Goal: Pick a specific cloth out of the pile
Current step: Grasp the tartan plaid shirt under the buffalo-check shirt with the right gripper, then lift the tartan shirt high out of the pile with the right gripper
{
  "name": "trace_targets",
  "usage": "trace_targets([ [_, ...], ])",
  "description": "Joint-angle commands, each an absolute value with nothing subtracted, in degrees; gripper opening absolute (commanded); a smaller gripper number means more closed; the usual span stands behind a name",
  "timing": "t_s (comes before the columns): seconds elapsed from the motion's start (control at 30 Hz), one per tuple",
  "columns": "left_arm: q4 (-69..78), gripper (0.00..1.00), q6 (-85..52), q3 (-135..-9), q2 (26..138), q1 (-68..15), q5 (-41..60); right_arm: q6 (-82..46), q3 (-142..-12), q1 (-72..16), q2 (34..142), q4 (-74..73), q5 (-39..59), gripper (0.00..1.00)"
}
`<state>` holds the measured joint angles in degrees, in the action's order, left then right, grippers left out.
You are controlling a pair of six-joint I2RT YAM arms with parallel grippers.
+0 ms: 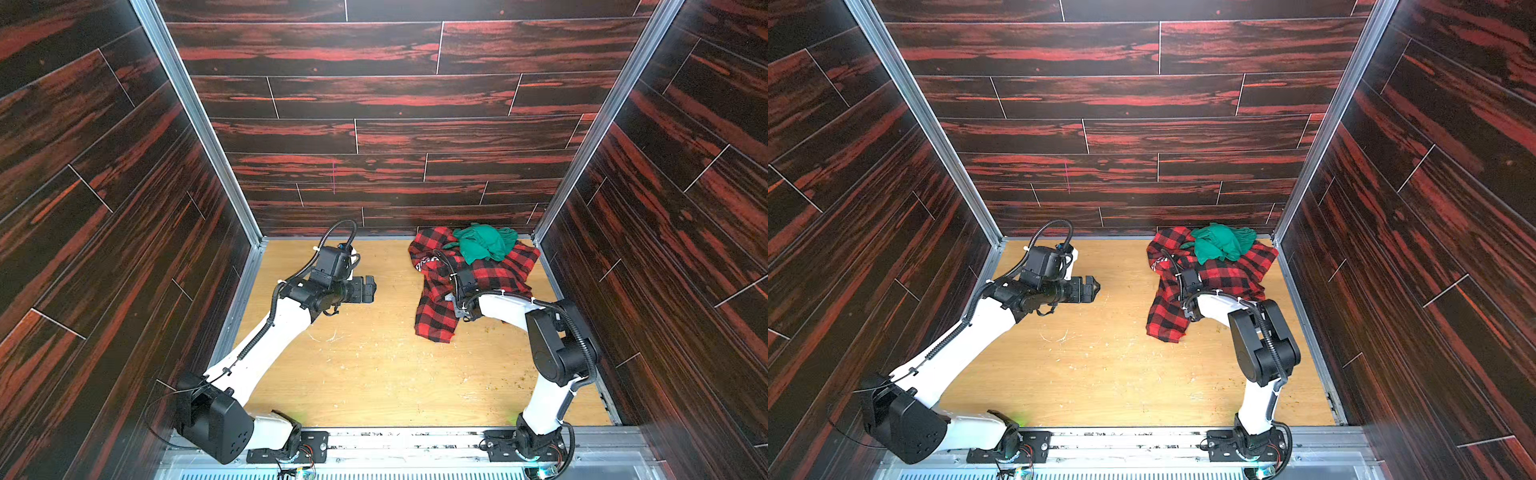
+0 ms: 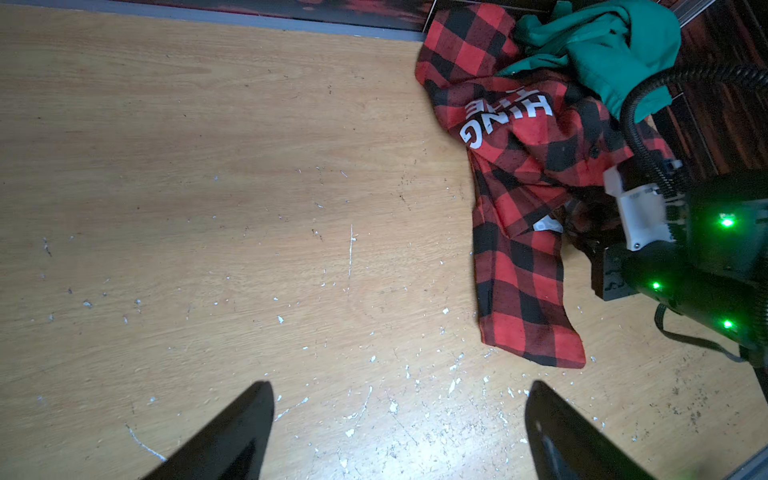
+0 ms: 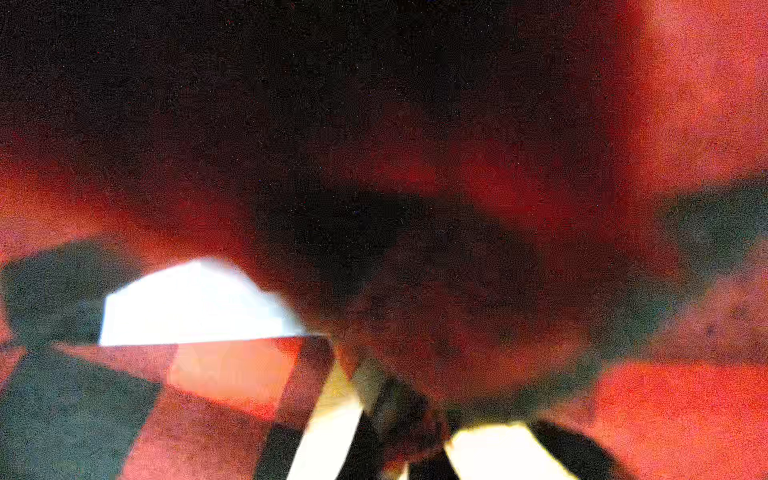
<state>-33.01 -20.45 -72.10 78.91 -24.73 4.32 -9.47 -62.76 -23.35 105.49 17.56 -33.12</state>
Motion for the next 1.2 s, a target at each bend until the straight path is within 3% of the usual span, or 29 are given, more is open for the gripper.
trace_targets([
  [0.0, -33.49, 0.97, -20.92, -71.63, 76.99, -24.61, 3.34, -11.19, -62.39, -23.38, 100.93, 20.85, -33.47, 0.00],
  [0.23, -29.63, 0.97, -21.06, -71.72, 77.29, -24.61, 3.34, -11.44, -67.19, -23.39, 86.15, 29.69, -34.99, 0.00],
  [0.4, -28.00, 0.97, -21.27, -72.33, 78.20, -24.61, 4.17, -3.79, -83.75, -21.72, 81.09, 35.29, -40.29, 0.00],
  [0.53, -27.04, 0.97, -21.18, -72.77, 78.79, -24.64, 4.56, 3.52, -108.81, -18.88, 85.67, 37.52, -39.78, 0.00],
  [0.7, -25.95, 0.97, -21.25, -73.55, 78.52, -24.59, 4.05, 13.23, -152.72, -19.75, 103.91, 41.00, -36.89, 0.00],
  [0.83, -24.67, 0.97, -21.71, -73.66, 76.85, -24.61, 2.00, 21.82, -151.30, -21.36, 103.29, 21.48, -36.07, 0.00],
  [0.9, -24.57, 0.97, -21.82, -73.40, 75.86, -24.61, 0.79, 19.77, -152.69, -21.37, 103.70, 21.26, -29.38, 0.00],
  [1.03, -24.92, 0.97, -21.67, -71.93, 71.89, -24.59, -3.52, 9.88, -148.64, -21.58, 102.44, 21.84, -4.84, 0.00],
  [1.17, -25.40, 0.97, -21.10, -70.33, 65.34, -23.65, -10.54, -5.25, -147.97, -21.74, 105.52, 15.42, 8.05, 0.00],
])
